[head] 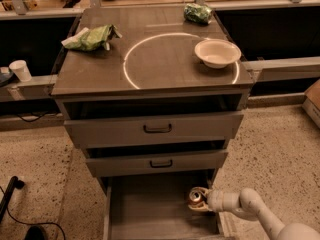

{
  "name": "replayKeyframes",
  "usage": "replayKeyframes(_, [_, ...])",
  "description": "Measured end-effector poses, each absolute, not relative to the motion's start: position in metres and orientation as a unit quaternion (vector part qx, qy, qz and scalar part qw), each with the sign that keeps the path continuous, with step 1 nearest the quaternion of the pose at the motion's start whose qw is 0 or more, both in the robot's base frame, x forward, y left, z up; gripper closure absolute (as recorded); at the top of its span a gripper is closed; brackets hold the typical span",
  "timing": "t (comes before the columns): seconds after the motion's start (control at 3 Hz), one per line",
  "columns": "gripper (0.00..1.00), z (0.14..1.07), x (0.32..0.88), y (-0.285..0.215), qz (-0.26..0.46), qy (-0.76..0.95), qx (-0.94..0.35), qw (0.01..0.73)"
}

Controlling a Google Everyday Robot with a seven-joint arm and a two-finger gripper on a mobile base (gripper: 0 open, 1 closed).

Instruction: Place coke can into bottom drawer

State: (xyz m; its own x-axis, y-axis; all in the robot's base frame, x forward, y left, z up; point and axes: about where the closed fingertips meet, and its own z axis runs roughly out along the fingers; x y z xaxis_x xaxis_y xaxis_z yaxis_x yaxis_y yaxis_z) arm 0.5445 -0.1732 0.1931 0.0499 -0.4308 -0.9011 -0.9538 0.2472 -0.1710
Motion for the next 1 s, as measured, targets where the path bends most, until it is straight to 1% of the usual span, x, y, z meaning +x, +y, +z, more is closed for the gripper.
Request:
replayKeyframes(0.33, [0.11, 0.1931, 0.5445, -0.1732, 0.276, 0.632, -0.548, 0.474])
replayKeyframes(0.67, [0.00, 0.1930, 0.5444, -0.1731, 0.276, 0.632, -0.548, 0.474])
replayKeyframes(1.0, [0.00, 0.1930, 0.5444, -0.1731, 0.276, 0.632, -0.548, 0.474])
